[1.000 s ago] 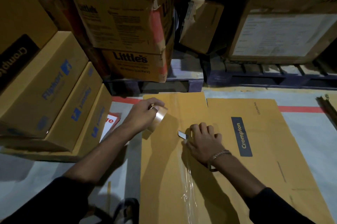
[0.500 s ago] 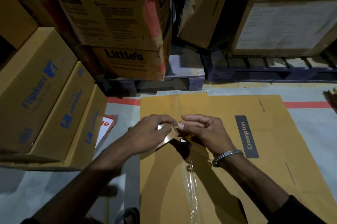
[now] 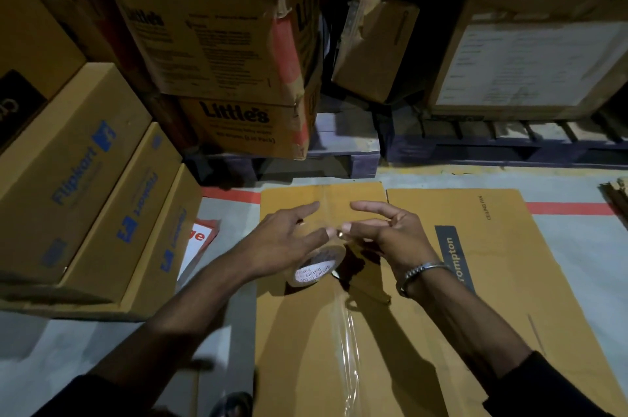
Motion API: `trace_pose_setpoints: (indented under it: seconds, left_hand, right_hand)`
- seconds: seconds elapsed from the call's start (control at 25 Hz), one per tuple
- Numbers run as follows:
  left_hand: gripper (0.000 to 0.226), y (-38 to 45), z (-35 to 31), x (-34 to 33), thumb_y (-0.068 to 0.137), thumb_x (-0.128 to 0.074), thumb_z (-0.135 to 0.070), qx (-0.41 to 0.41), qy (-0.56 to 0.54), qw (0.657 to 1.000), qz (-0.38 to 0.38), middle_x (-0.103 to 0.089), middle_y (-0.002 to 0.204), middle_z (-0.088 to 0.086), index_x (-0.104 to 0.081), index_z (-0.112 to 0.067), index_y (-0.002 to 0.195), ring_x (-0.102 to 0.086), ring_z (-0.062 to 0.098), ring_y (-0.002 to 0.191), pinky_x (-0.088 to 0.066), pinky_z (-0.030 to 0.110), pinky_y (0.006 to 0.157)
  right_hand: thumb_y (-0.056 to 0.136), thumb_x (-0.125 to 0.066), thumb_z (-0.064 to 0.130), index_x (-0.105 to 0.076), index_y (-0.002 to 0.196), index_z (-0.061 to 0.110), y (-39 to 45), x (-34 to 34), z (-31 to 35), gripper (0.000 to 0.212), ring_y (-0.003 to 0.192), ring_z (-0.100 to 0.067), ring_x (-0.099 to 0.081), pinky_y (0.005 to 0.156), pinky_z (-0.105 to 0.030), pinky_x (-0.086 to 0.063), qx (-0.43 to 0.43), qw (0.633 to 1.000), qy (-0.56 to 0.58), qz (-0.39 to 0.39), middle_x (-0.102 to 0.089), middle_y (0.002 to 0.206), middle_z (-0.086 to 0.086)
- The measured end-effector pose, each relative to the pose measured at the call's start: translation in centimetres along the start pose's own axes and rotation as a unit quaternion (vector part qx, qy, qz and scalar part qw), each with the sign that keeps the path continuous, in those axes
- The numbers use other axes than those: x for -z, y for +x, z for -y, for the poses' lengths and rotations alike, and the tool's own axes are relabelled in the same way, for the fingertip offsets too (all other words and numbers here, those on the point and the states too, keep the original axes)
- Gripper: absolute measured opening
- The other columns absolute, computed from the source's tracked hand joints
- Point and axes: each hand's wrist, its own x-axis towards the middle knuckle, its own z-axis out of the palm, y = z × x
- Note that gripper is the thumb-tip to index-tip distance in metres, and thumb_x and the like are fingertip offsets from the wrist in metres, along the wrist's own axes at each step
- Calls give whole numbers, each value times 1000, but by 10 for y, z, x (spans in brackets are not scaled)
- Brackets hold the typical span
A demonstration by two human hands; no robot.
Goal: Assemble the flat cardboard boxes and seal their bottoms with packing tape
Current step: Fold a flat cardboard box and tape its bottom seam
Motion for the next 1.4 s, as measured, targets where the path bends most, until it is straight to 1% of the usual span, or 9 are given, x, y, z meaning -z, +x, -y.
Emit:
trace_pose_setpoints:
  seconds: [0.08, 0.16, 0.24, 0.48, 0.6, 0.84, 1.04, 1.24, 1.4]
  left_hand:
    - [35, -1, -3, 9, 95, -68, -52, -9, -101, 995, -2, -76, 113, -9, -77, -27, 117, -69, 9, 99, -52, 29, 87]
    - [24, -1, -4, 19, 93, -73, -42, -21, -179, 984, -3, -73, 80, -6, -80, -22, 83, -66, 12, 76, -47, 28, 74]
    - [26, 1, -2, 29, 89, -79, -39, -30, -177, 984, 1, -66, 70, -5, -76, -22, 70, -62, 12, 69, -45, 25, 69]
    - [60, 23, 49, 75, 59, -88, -62, 20, -126, 990, -57, -80, 89, 6, -80, -10, 86, -76, 25, 80, -58, 34, 72]
    - [55, 47, 72, 103, 58, -87, -67, -1, -129, 986, -110, -56, 61, -1, -59, -19, 56, -54, 17, 55, -42, 24, 54]
    - [61, 81, 114, 124, 64, -85, -62, -34, -111, 982, -148, -35, 59, 3, -45, -16, 57, -36, 13, 52, -29, 22, 48]
    - [77, 94, 139, 124, 48, -84, -79, 9, -36, 983, -181, -50, 55, 4, -54, -9, 57, -48, 15, 53, -35, 26, 52]
    - [82, 95, 146, 130, 47, -86, -77, 41, -26, 978, -201, -67, 66, 16, -61, 0, 63, -61, 23, 61, -41, 30, 59]
    - [69, 95, 151, 124, 50, -87, -75, 58, -6, 982, -182, -68, 63, 10, -70, -9, 62, -61, 23, 60, -41, 30, 60]
  right_hand:
    - [75, -86, 0, -71, 119, 17, 6, 8, 4, 50, 92, -26, -78, 94, -39, -58, -21, 998, 61, -13, -79, 95, -15]
    - [74, -84, -7, -67, 122, 14, 13, 16, 10, 55, 89, -27, -78, 93, -39, -59, -24, 992, 118, -24, -78, 96, -19]
    - [72, -83, -11, -64, 122, 13, 18, 24, 18, 58, 88, -30, -78, 93, -40, -60, -30, 989, 143, -36, -78, 96, -21]
    - [71, -81, -12, -58, 128, 8, 61, 86, 25, 65, 92, -30, -77, 82, -35, -64, -19, 972, 190, -138, -77, 98, -22]
    - [72, -84, -10, -58, 128, 8, 85, 99, 19, 64, 98, -33, -76, 78, -34, -64, -20, 969, 188, -159, -77, 98, -23]
    - [72, -85, -8, -59, 123, 10, 131, 87, 16, 59, 92, -28, -77, 76, -34, -63, -13, 973, 157, -170, -77, 99, -21]
    - [75, -83, -10, -60, 120, 11, 145, 81, 21, 55, 89, -29, -78, 77, -35, -63, -8, 968, 156, -196, -77, 99, -22]
    - [77, -83, -7, -61, 125, 4, 146, 81, 19, 54, 82, -26, -79, 61, -28, -63, -16, 972, 137, -189, -77, 96, -22]
    - [76, -84, -9, -59, 129, 3, 149, 80, 7, 60, 87, -29, -79, 74, -36, -65, -34, 971, 153, -183, -77, 93, -25]
